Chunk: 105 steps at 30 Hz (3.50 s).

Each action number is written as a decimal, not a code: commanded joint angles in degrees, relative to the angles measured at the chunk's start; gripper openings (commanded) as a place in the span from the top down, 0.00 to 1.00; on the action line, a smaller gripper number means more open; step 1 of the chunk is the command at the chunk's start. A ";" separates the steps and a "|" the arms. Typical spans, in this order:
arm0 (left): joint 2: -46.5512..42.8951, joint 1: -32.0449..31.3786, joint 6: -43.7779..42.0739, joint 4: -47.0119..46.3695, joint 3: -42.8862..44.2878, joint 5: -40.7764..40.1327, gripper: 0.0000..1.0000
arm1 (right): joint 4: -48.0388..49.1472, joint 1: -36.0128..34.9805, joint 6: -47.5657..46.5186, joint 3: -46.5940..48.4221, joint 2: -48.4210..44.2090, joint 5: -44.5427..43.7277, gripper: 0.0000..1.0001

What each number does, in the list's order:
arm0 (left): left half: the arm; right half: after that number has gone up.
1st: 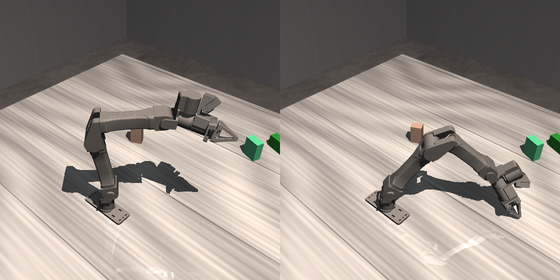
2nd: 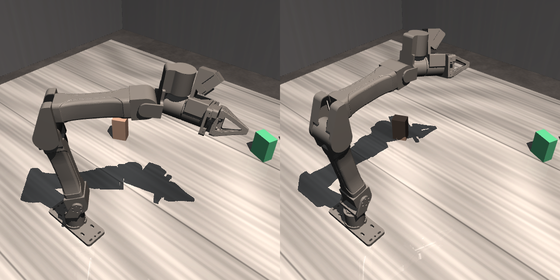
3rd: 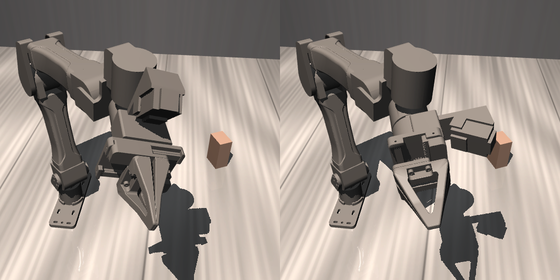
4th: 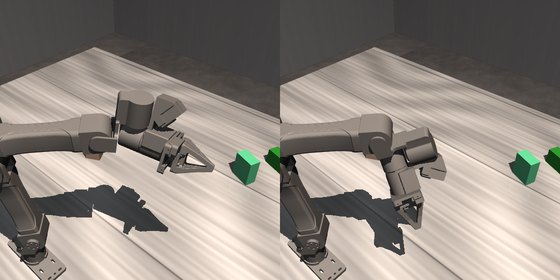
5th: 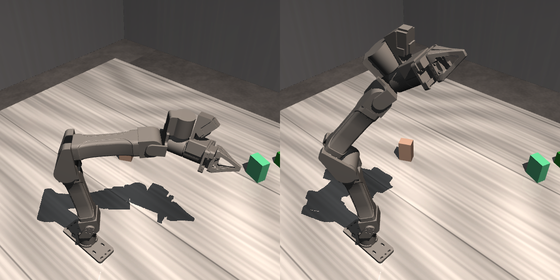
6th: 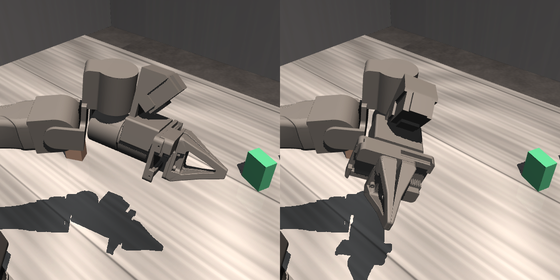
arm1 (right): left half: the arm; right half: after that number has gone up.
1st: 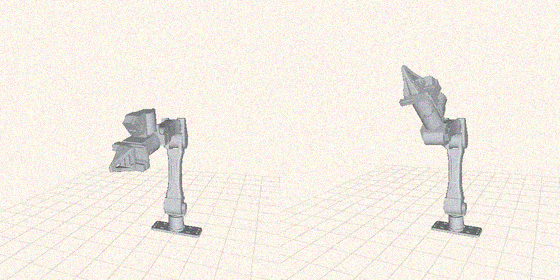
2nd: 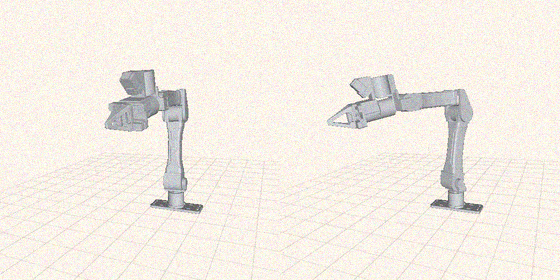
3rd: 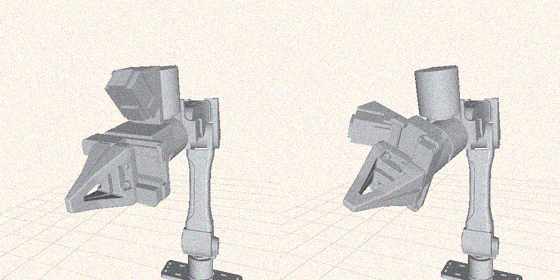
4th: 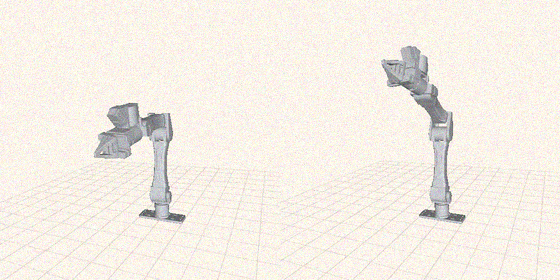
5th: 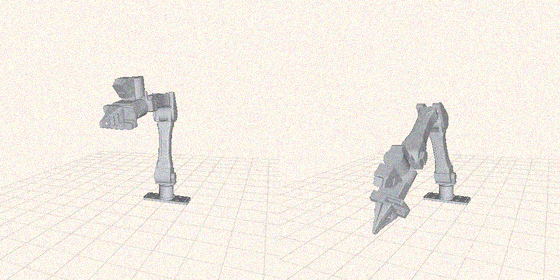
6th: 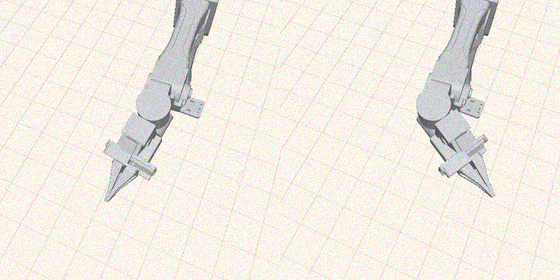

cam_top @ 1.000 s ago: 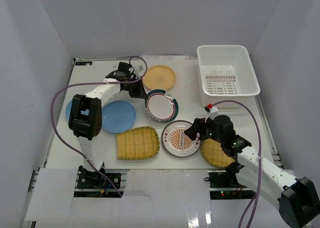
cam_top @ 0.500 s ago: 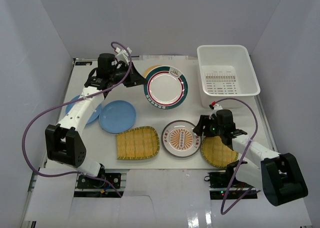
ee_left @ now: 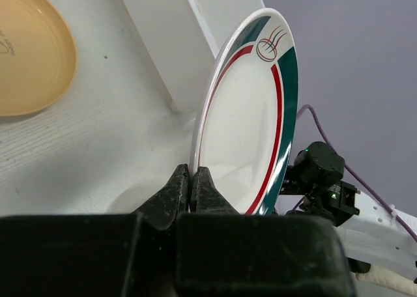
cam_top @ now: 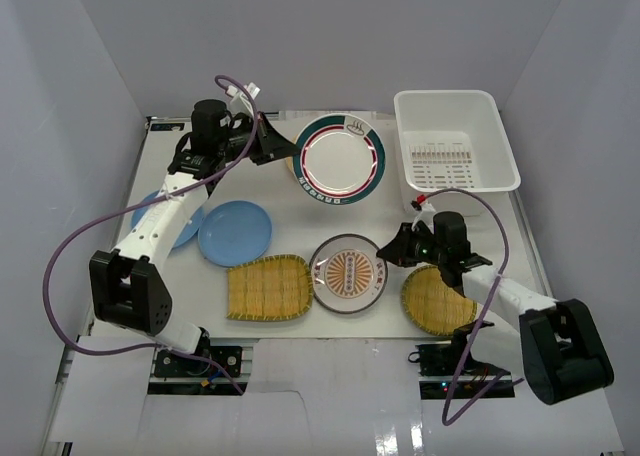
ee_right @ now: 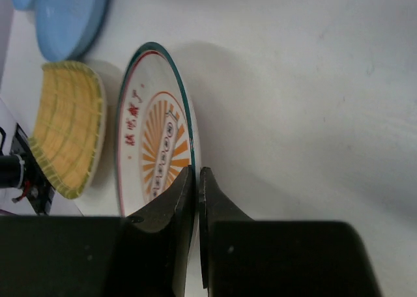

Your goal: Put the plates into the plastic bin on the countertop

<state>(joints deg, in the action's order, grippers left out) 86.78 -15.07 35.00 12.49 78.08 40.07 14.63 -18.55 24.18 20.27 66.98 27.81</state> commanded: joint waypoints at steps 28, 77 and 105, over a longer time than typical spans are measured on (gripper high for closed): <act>3.29 -10.33 7.18 -11.96 7.95 -3.60 1.00 | -8.04 24.43 -1.07 47.40 15.97 -36.86 0.92; 50.78 -23.87 8.60 -7.40 57.53 -22.49 0.16 | -18.39 13.56 -3.52 32.20 -19.42 -6.72 0.32; -39.14 3.20 4.97 15.01 -38.70 -44.64 0.08 | 22.72 -36.83 23.18 15.60 29.01 -22.62 0.80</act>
<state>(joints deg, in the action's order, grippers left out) 52.62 -13.87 35.79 23.42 41.21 -0.82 30.96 -55.16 42.89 37.04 96.75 6.31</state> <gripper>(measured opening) 0.931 0.288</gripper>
